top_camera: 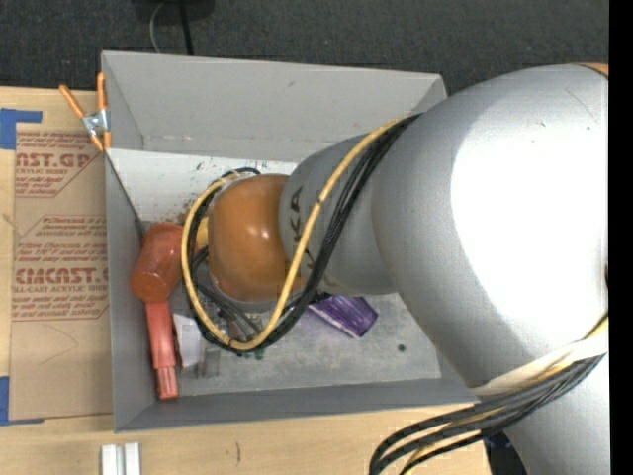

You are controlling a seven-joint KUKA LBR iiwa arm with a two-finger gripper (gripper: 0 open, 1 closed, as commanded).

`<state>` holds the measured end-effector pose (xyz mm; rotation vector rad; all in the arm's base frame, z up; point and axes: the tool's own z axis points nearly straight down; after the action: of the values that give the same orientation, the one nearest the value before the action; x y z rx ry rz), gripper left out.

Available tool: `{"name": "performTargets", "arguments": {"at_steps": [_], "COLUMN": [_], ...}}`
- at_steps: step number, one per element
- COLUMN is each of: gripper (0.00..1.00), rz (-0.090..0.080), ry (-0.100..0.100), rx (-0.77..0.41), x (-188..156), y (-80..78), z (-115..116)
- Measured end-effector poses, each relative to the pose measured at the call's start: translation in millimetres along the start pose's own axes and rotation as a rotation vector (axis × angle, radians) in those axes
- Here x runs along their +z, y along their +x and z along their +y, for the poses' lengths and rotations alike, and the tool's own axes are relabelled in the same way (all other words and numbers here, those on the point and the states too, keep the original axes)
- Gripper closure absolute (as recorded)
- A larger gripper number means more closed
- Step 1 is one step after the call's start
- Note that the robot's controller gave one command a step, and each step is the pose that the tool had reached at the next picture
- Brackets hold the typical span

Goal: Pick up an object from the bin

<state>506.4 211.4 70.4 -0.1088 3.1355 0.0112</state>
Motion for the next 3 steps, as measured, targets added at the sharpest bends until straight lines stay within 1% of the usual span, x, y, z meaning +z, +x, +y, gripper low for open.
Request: {"name": "performTargets", "arguments": {"at_steps": [1, 2, 3], "gripper": [1.0, 1.0, 1.0], "rz": [0.009, -0.01, 0.004], "ry": [0.003, -0.003, 0.002], "rx": [-0.013, -0.021, -0.034], "x": [-40.3, -56.6, -9.0], "y": [5.5, 0.0, 5.5], "z": [-2.0, -1.2, -3.0]}}
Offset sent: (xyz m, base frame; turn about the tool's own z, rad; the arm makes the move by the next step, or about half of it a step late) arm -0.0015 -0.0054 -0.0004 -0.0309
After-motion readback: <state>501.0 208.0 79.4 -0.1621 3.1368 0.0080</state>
